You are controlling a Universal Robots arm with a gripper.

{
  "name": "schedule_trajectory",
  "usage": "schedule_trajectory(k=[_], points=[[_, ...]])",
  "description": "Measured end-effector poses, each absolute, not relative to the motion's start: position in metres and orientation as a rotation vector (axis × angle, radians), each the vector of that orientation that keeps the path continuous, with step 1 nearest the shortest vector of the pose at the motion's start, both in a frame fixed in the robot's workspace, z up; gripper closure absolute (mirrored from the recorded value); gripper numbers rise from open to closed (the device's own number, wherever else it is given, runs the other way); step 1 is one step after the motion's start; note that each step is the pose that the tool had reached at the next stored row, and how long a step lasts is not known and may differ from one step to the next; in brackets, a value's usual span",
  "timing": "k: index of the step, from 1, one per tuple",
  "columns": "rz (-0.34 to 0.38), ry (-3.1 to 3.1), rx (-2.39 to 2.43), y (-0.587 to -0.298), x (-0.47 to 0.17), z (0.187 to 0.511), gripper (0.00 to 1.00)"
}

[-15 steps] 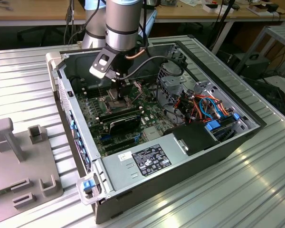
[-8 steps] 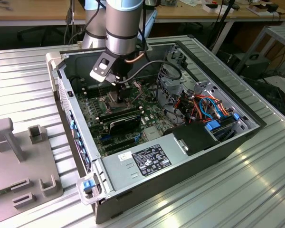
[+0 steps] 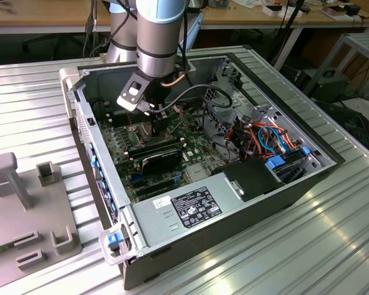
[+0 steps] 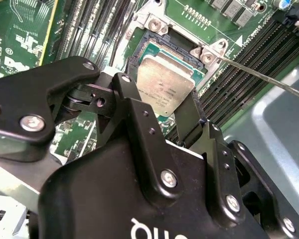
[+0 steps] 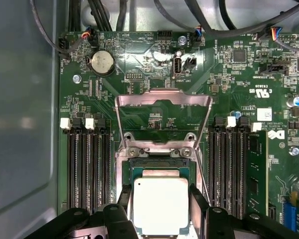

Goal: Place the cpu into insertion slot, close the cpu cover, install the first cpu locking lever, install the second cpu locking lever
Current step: 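Place the cpu into insertion slot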

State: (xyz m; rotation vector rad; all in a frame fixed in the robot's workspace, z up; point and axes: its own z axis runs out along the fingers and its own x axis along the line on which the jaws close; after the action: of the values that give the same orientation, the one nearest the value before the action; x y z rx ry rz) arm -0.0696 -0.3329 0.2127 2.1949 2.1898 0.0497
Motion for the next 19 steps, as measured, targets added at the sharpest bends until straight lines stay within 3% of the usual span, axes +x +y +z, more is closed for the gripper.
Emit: schedule_trajectory(k=[19], points=[[0.049, 2.199, 2.189, -0.3329, -0.0687, 0.2023, 0.45]])
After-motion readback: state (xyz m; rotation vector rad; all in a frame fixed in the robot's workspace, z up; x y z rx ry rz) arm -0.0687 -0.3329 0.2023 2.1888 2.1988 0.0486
